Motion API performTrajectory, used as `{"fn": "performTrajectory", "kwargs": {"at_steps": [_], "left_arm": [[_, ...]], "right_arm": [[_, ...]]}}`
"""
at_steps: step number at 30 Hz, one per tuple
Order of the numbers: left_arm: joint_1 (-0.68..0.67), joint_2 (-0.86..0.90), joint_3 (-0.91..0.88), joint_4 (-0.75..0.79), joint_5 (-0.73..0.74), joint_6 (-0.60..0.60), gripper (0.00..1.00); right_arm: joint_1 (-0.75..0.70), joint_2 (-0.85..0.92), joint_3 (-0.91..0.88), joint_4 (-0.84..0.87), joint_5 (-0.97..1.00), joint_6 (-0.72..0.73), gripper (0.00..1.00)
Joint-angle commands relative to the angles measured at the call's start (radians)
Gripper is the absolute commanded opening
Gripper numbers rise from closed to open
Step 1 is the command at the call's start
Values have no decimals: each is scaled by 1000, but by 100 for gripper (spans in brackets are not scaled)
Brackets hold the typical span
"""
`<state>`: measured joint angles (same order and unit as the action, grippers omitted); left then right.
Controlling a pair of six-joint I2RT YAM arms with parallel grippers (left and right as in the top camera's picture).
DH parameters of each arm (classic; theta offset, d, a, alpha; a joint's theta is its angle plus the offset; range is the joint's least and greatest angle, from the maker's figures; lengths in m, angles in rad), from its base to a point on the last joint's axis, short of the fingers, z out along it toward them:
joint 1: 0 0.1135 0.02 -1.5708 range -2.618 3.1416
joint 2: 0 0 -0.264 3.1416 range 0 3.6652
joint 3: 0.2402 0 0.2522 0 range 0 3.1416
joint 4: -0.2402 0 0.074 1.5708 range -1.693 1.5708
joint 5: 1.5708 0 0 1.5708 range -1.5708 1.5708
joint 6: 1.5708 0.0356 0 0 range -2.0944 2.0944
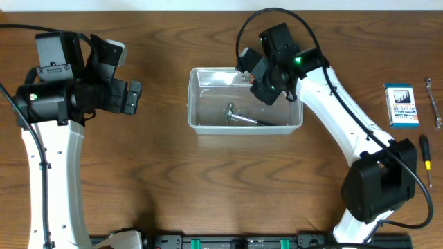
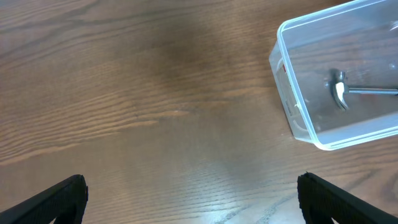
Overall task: Pack container
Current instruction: 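Carry the pliers left over the container with the right gripper, then lower the pliers into the container and open the right gripper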
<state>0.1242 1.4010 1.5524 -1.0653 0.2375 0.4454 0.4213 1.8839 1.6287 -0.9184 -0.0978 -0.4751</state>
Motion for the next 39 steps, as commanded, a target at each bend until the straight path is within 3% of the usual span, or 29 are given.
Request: {"fn": "performTrajectory", "kwargs": {"at_steps": [1, 39], "left_arm": [[6, 4, 1, 2, 13, -2, 98], [6, 4, 1, 2, 13, -2, 98]], "right_arm": [[6, -1, 20, -21, -16, 57, 1], [5, 216, 19, -92, -46, 55, 1]]}}
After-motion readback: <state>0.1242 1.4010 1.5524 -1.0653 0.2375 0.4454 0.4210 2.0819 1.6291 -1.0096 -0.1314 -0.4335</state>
